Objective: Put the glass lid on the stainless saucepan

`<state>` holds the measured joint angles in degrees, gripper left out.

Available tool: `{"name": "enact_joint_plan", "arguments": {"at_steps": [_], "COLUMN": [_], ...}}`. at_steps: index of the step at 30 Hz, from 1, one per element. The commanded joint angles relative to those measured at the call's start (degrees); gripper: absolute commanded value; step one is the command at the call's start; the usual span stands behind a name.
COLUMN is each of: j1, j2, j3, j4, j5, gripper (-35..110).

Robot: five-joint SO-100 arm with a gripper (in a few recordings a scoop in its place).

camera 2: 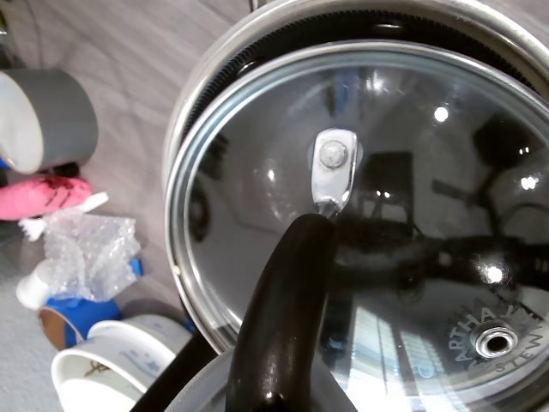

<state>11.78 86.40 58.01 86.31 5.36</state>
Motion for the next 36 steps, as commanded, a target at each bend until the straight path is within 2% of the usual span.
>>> {"name": "enact_joint_plan", "arguments": {"at_steps": [1,36], "j1": [0.3,1.3], "j2": [0.4,-1.6], "j3": [-4.1,-4.3], "j4": [-2.6,-2.9], "j5": [-0.3,-2.0], "gripper": [0,0]}}
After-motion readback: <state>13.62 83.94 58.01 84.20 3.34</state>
